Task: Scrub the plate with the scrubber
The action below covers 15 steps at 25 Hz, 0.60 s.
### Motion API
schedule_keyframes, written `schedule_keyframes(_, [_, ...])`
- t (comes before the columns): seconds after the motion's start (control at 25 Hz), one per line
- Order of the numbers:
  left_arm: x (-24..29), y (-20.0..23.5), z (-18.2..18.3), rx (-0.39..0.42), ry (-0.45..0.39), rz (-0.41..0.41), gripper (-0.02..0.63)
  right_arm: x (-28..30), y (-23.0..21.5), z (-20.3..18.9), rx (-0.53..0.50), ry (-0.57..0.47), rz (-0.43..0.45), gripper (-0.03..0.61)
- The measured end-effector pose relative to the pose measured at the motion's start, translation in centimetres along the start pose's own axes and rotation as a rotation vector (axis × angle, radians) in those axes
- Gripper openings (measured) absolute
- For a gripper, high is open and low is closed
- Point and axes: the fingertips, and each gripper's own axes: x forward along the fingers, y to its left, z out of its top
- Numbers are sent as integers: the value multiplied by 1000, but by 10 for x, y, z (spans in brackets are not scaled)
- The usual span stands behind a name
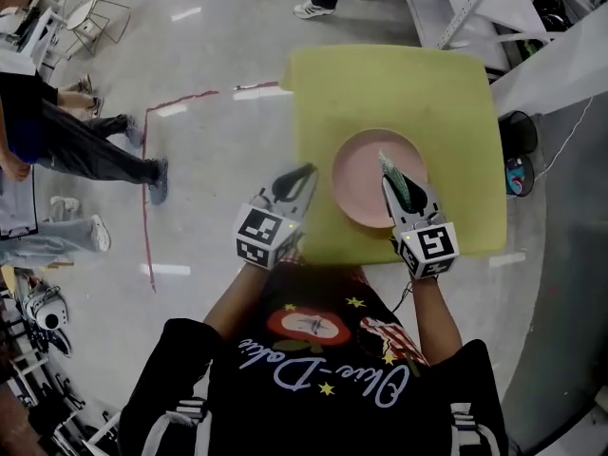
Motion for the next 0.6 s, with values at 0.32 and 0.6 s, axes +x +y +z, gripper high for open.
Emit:
schedule_keyframes(0.32, [22, 2, -25, -59, 66, -11, 5, 35, -6, -28, -73, 80, 49, 63])
schedule_keyframes(0.6, [46, 8, -49, -113, 146, -64, 5, 70, -10, -58, -150, 195, 89, 63])
